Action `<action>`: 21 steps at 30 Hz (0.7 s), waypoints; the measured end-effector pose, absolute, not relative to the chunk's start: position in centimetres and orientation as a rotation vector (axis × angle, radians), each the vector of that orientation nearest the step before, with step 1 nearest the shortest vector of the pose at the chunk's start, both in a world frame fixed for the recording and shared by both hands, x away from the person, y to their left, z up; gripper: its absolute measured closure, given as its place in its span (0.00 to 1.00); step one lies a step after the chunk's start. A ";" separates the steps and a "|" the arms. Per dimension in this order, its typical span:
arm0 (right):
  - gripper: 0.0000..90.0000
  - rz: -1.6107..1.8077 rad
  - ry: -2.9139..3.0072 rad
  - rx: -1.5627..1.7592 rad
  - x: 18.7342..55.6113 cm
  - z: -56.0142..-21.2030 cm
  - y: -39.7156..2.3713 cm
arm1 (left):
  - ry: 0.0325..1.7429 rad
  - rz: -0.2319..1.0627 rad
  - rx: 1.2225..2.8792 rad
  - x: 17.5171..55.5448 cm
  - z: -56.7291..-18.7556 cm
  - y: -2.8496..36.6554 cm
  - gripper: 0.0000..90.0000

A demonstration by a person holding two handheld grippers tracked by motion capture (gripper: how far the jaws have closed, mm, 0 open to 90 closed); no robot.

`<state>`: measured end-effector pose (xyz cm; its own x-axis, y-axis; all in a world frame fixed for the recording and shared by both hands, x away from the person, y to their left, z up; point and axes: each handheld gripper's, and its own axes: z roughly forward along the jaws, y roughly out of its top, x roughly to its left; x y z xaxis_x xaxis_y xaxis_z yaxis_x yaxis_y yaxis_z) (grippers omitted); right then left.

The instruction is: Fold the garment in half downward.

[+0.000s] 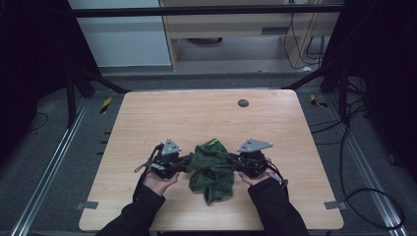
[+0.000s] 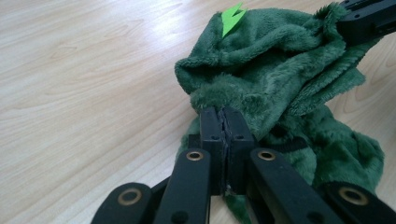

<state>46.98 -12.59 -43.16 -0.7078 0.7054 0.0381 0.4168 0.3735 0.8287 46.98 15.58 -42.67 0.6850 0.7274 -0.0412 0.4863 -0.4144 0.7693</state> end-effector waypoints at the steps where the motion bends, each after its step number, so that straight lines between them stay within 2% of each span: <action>1: 0.93 1.256 2.316 0.985 47.0 -43.2 -12.6 | 0.929 0.384 2.095 47.0 -42.7 15.6 0.98; 21: 0.92 1.254 2.371 0.966 44.5 -44.8 -12.8 | 0.898 0.346 2.164 44.9 -44.0 15.2 0.98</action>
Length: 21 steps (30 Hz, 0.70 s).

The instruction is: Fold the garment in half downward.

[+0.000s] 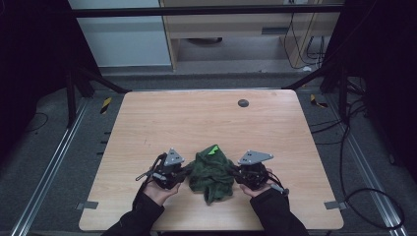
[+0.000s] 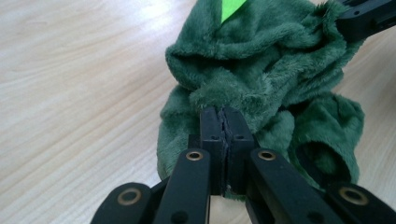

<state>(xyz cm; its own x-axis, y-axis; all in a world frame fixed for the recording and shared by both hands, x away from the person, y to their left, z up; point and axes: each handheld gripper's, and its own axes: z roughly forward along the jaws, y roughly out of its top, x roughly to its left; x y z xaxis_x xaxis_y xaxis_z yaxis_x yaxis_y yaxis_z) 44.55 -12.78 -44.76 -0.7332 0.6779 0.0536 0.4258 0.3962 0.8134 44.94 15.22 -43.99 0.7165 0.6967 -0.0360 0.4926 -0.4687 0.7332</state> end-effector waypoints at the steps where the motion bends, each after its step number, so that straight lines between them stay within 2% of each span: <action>1: 0.92 1.259 2.375 0.973 44.3 -44.9 -12.9 | 0.901 0.338 2.165 44.7 -44.1 15.3 0.98; 21: 0.90 1.265 2.431 1.026 42.2 -46.6 -13.0 | 0.905 0.263 2.227 42.9 -45.9 14.9 0.98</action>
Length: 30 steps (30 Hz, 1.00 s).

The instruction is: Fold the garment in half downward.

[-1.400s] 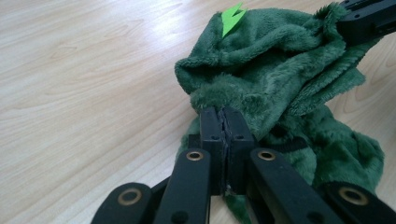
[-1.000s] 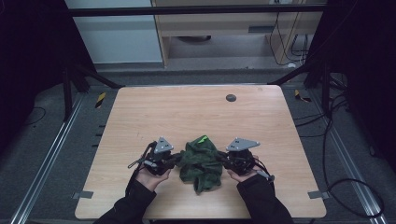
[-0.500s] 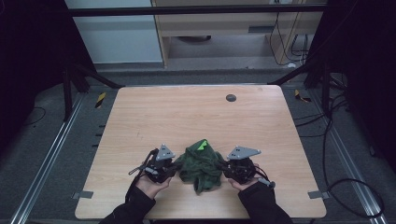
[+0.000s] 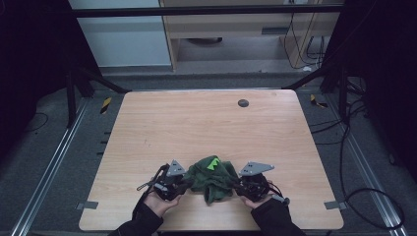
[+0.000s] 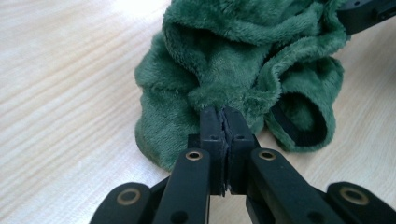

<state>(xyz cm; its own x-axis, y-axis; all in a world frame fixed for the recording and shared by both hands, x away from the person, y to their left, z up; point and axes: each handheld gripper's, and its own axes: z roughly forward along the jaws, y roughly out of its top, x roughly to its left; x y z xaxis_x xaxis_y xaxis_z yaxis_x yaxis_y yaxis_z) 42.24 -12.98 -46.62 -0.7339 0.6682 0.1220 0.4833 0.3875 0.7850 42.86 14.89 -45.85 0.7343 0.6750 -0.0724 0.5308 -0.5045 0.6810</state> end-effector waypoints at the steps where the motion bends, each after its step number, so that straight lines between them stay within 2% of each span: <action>1: 0.90 1.270 2.433 1.038 42.1 -46.8 -13.0 | 0.903 0.261 2.232 42.8 -46.0 14.9 0.98; 25: 0.87 1.230 2.491 1.050 41.5 -47.9 -12.8 | 0.895 0.235 2.260 42.1 -46.8 14.8 0.98; 28: 0.84 1.255 2.481 1.052 41.4 -47.4 -13.0 | 0.919 0.243 2.237 41.9 -46.4 15.1 0.91; 30: 0.83 1.262 2.474 1.055 41.3 -47.2 -13.1 | 0.917 0.247 2.232 41.9 -46.2 15.3 0.90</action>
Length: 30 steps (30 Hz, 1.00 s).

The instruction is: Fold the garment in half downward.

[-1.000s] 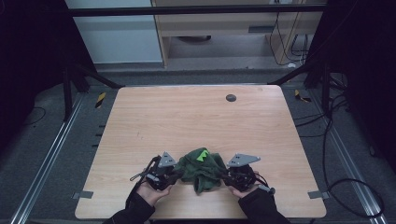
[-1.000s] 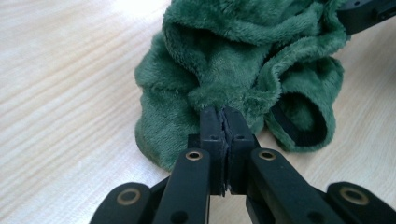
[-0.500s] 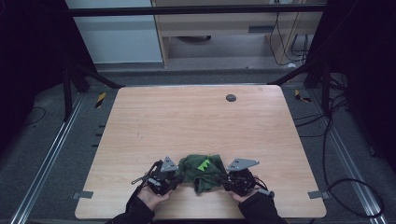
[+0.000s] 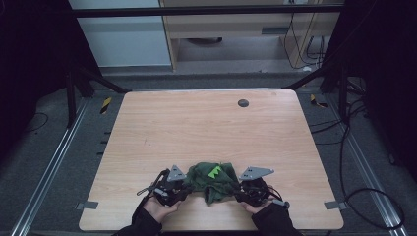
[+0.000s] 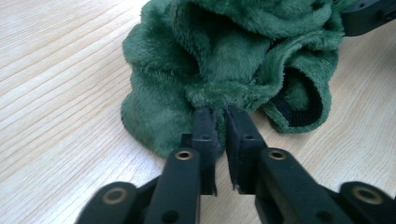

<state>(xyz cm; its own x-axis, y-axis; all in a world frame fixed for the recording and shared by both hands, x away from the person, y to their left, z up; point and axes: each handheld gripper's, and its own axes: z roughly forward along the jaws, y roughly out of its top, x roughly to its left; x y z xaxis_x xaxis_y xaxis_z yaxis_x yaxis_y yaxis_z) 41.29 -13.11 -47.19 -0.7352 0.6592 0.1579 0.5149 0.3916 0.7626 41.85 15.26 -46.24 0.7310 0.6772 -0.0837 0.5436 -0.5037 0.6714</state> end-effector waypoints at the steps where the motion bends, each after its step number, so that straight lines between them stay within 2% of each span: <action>1: 0.83 1.274 2.460 1.049 41.1 -46.8 -13.3 | 0.925 0.254 2.216 41.7 -45.8 15.7 0.87; 9: 0.83 1.325 2.390 1.070 41.0 -45.4 -14.6 | 0.954 0.300 2.138 41.8 -43.7 17.5 0.86; 19: 0.85 1.326 2.321 1.093 42.1 -44.2 -15.6 | 0.975 0.338 2.101 43.0 -42.8 18.1 0.92; 30: 0.93 1.323 2.269 1.117 44.6 -43.1 -15.2 | 1.017 0.400 2.067 45.8 -42.1 17.9 0.99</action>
